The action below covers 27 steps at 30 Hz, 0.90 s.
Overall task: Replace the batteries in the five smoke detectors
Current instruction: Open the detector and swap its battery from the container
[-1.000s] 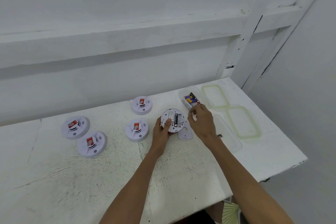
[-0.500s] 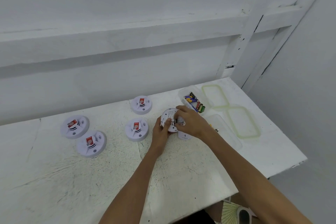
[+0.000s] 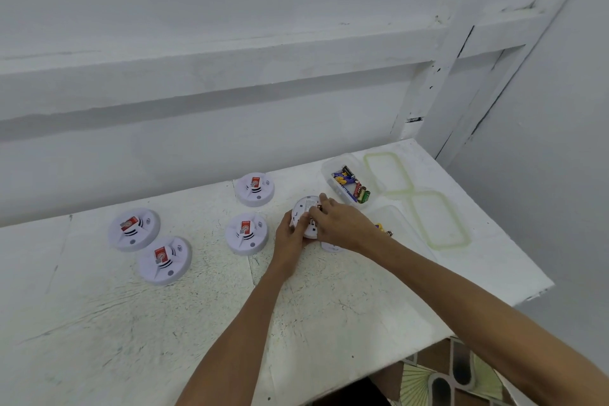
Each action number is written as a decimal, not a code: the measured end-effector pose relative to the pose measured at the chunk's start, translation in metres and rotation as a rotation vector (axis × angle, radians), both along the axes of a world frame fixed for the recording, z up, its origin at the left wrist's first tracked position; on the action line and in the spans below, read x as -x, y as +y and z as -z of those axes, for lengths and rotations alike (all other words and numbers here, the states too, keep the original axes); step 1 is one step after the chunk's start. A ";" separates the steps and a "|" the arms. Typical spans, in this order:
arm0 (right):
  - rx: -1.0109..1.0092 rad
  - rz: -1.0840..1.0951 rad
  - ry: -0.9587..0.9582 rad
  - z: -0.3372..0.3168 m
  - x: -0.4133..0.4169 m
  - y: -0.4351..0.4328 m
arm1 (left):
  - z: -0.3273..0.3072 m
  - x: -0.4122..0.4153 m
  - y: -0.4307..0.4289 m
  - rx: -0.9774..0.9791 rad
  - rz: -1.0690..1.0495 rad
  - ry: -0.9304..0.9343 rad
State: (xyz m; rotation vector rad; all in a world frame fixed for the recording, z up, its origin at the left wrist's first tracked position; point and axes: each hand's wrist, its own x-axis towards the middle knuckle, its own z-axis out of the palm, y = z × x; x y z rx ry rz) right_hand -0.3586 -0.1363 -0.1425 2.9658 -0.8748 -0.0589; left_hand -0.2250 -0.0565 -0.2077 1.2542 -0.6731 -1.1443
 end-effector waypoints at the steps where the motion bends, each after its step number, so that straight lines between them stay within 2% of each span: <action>1: 0.016 -0.006 0.005 -0.001 0.000 0.001 | 0.001 0.000 0.000 -0.003 -0.006 0.012; 10: 0.019 -0.051 -0.147 0.000 0.004 0.015 | -0.004 0.000 0.003 -0.012 -0.084 0.178; 14: 0.093 -0.138 -0.161 -0.001 0.006 0.010 | -0.001 0.000 0.002 -0.016 -0.087 0.171; 20: 0.060 0.026 -0.227 0.001 0.009 0.023 | -0.002 0.003 0.002 -0.013 -0.086 0.141; 27: -0.080 0.294 -0.532 -0.017 0.012 0.018 | -0.002 0.006 0.002 -0.021 -0.069 0.081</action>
